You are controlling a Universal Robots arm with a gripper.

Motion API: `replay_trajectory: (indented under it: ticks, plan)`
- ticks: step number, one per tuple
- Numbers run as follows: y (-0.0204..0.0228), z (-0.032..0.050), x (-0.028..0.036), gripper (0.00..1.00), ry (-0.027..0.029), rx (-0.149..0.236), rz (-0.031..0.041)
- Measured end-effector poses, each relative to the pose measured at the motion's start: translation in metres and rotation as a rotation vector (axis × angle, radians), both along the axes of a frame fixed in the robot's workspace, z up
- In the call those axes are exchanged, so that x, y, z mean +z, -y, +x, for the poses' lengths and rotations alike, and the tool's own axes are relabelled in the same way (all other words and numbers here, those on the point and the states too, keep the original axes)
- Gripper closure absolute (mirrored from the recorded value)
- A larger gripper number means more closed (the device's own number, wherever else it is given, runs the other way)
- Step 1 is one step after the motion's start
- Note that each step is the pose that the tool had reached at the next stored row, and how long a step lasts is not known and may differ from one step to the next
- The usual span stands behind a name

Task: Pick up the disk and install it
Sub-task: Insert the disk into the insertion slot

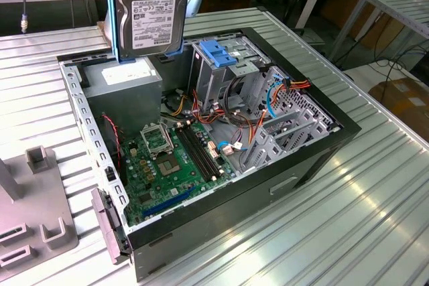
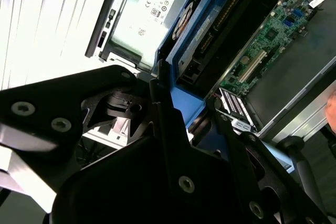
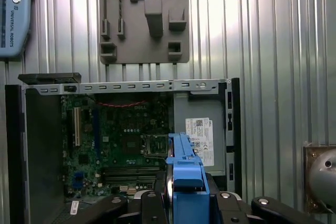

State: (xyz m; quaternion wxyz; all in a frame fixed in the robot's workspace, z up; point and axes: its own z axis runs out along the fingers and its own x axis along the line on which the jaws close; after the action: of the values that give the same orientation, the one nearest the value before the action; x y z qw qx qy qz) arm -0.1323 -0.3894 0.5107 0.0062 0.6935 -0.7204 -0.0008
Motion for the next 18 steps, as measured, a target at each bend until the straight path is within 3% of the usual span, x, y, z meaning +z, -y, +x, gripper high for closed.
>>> replay_trajectory:
  ticks: [8, 18]
  plan:
    - [0.0021, 0.0006, 0.0, 0.63, 0.0, 0.0, 0.0]
    - [0.0101, 0.002, 0.0, 0.63, 0.0, 0.0, 0.0]
